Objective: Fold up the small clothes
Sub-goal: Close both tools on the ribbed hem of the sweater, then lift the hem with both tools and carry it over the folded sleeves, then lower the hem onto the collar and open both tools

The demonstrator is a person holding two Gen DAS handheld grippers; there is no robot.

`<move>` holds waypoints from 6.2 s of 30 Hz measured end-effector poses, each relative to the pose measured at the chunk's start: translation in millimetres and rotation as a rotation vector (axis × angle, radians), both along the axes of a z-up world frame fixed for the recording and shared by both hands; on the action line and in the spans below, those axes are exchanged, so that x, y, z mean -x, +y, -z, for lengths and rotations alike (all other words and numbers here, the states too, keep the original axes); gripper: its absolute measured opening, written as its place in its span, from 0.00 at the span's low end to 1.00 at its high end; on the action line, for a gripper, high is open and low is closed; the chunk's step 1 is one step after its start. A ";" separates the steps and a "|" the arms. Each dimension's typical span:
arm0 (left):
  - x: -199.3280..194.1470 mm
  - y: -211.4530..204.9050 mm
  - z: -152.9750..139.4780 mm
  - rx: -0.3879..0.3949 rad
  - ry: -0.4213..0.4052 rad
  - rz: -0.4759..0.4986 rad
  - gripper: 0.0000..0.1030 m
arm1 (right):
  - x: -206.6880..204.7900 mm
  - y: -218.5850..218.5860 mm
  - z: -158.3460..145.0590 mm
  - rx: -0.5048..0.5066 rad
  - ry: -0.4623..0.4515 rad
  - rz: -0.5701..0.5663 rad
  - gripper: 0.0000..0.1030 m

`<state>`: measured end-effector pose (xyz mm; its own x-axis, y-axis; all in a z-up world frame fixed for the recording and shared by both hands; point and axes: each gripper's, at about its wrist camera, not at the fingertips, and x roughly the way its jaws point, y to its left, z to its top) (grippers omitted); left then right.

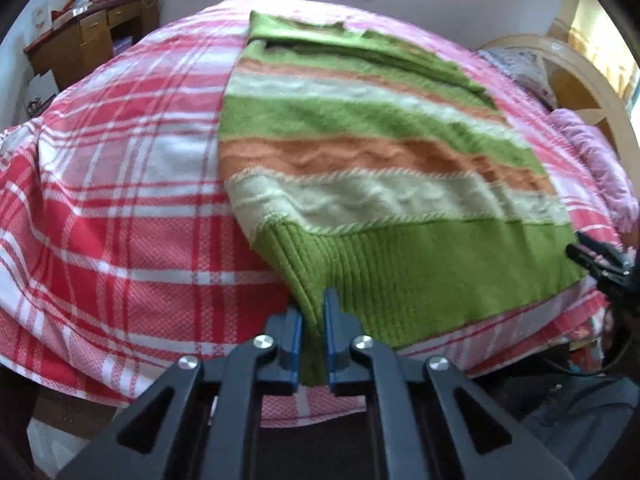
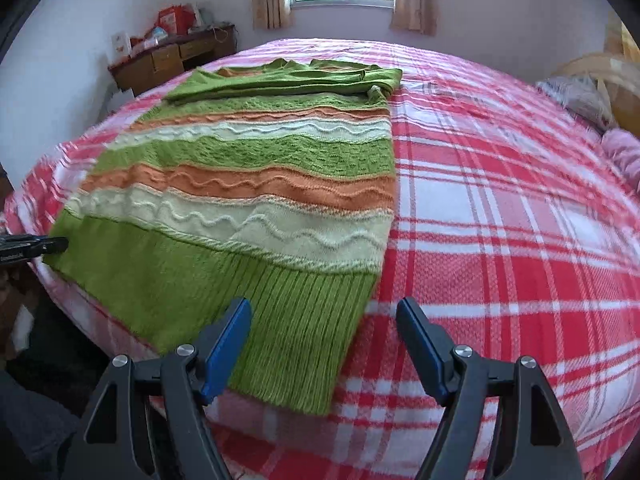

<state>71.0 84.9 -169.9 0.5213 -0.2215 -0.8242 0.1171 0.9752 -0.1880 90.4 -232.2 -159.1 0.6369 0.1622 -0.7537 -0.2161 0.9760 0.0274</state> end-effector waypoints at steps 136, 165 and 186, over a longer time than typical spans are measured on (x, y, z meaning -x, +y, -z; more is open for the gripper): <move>-375.0 12.2 -61.0 -0.023 -0.185 -0.221 0.39 | -454.2 -0.6 -71.7 -0.050 -0.112 0.034 0.11; -382.6 11.1 -48.7 -0.112 -0.235 -0.114 0.06 | -421.1 1.7 -62.9 0.076 -0.108 -0.004 0.03; -299.3 11.4 -34.9 -0.255 -0.221 -0.179 0.85 | -355.0 76.2 -67.0 -0.055 -0.014 -0.131 0.58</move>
